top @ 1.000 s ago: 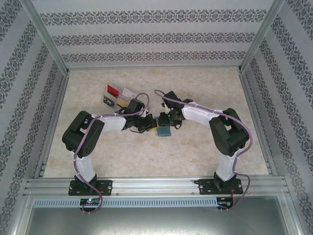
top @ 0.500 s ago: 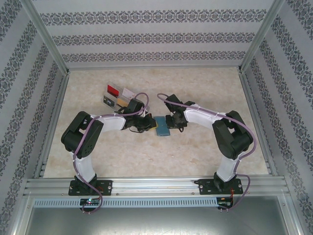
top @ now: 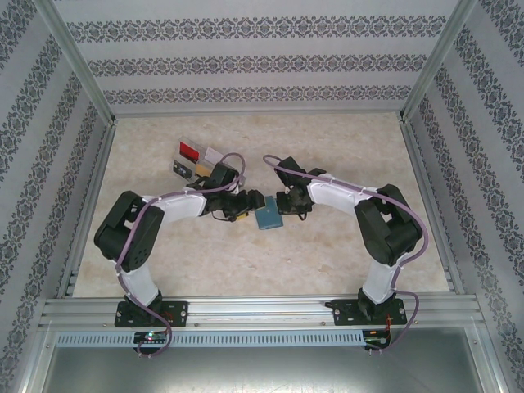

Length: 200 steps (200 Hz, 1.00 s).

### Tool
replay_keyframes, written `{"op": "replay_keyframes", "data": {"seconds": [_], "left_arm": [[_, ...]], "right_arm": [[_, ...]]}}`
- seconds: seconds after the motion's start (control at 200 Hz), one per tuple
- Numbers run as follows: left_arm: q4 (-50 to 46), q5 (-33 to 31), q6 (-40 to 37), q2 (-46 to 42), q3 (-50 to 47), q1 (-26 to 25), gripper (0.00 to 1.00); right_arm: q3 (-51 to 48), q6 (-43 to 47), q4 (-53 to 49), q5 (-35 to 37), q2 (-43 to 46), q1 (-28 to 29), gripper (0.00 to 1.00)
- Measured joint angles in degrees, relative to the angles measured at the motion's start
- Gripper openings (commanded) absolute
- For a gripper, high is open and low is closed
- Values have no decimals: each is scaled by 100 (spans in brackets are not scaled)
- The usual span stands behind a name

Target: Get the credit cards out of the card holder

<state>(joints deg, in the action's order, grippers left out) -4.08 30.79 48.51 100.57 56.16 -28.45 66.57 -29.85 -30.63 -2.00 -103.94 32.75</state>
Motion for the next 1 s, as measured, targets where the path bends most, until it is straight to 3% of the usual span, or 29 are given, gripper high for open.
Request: {"op": "replay_keyframes", "data": {"seconds": [0.115, 0.275, 0.43, 0.714, 0.999], "left_arm": [[-197, -280, -94, -334, 2, 85, 89], [-529, -717, -251, -754, 0, 160, 100], [-807, -1086, -393, -1235, -101, 232, 99], [-1161, -1349, -490, -1895, -459, 605, 99], [-1486, -1351, -662, -1945, -466, 962, 99]], "right_arm": [[9, 7, 92, -2, -9, 0, 23], [9, 44, 197, 4, -9, 2, 11], [-17, 94, 236, 7, 131, 13, 9], [-26, 168, 487, -398, 1231, 275, 9], [236, -4, 656, -531, 728, 579, 8]]}}
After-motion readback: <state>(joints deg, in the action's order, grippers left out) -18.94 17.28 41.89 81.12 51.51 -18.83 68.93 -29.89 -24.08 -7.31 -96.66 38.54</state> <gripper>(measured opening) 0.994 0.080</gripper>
